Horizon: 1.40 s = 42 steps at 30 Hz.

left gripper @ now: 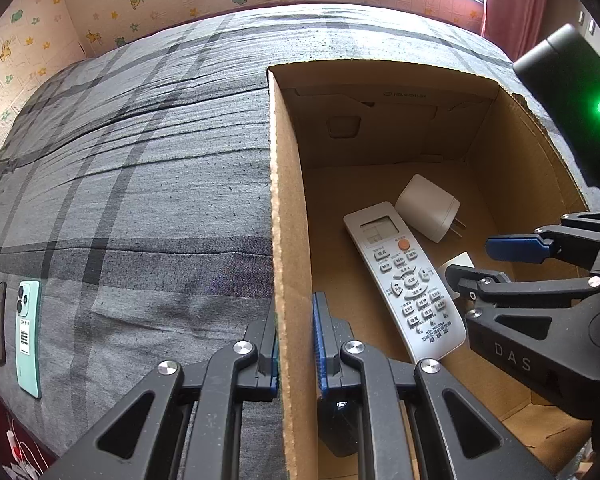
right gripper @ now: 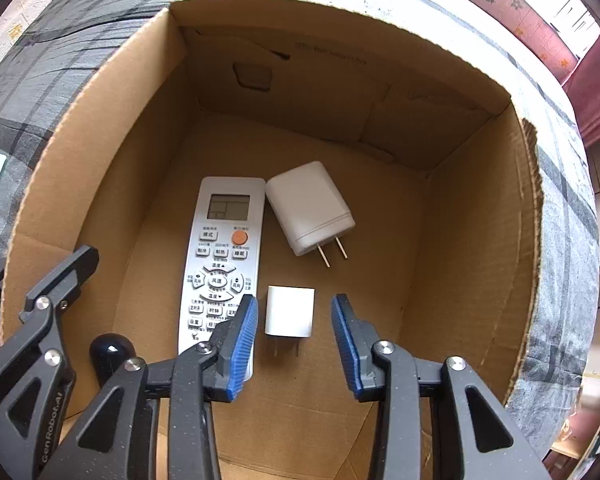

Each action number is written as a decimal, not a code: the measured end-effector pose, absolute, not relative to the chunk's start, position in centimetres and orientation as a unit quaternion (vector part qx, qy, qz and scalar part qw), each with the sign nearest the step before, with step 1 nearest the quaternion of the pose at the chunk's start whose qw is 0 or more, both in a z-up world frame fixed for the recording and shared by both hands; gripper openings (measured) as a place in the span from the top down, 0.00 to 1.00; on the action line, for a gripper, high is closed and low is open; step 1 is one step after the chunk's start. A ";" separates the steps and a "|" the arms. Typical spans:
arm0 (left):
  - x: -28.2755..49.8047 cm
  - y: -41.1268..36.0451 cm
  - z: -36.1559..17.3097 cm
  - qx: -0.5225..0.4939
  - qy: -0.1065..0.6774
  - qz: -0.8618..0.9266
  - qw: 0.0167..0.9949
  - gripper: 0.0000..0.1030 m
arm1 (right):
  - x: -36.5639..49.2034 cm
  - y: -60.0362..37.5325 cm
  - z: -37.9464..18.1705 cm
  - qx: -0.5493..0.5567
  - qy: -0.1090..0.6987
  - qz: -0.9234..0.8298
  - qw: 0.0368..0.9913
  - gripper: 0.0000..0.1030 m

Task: Organize rigid objects
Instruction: 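Lower the cube charger beside the remote and open the right gripper, then withdraw the right gripper toward the light-blue bottle and keys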

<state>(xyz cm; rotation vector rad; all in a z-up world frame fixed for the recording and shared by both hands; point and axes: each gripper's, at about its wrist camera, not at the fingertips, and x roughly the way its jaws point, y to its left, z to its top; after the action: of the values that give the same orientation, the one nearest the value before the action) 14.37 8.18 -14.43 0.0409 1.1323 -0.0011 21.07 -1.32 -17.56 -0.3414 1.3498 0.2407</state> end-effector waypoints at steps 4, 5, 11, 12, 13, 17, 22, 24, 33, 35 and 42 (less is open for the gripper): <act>14.3 8.2 -14.4 0.019 0.536 -0.001 0.844 0.86 | 20.7 -1.2 -16.4 -0.156 0.609 0.113 0.769 0.40; 14.3 8.1 -14.4 0.021 0.536 0.000 0.844 0.86 | 20.5 -1.1 -16.1 -0.160 0.607 0.113 0.770 0.40; 14.4 8.2 -14.4 0.019 0.537 0.000 0.843 0.86 | 19.6 -1.3 -14.0 -0.157 0.591 0.112 0.783 0.32; 14.4 8.1 -14.4 0.021 0.537 0.000 0.843 0.86 | 19.1 -1.6 -13.7 -0.154 0.590 0.110 0.785 0.30; 14.3 8.1 -14.4 0.021 0.537 0.000 0.843 0.86 | 18.9 -1.9 -13.3 -0.150 0.588 0.109 0.787 0.29; 14.3 8.1 -14.3 0.022 0.537 0.001 0.843 0.86 | 18.4 -3.0 -11.6 -0.144 0.574 0.105 0.799 0.22; 14.4 8.0 -14.3 0.022 0.537 0.002 0.843 0.86 | 17.6 -4.5 -9.1 -0.132 0.553 0.102 0.816 0.07; 14.4 8.1 -14.3 0.021 0.538 0.001 0.843 0.86 | 17.4 -5.4 -7.9 -0.124 0.546 0.101 0.822 0.02; 14.5 8.0 -14.4 0.023 0.538 0.002 0.843 0.86 | 16.2 -9.7 -4.5 -0.107 0.514 0.075 0.848 0.00; 14.5 8.0 -14.4 0.023 0.538 0.003 0.843 0.86 | 16.0 -10.8 -4.1 -0.103 0.510 0.066 0.851 0.00; 14.4 8.0 -14.3 0.024 0.537 0.003 0.843 0.86 | 15.1 -14.5 -4.2 -0.093 0.514 0.035 0.852 0.00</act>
<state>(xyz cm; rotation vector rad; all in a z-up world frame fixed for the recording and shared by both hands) 14.42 7.96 -14.32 0.0509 1.1344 0.0064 15.11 -14.48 -4.15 -0.1967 1.0822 0.0728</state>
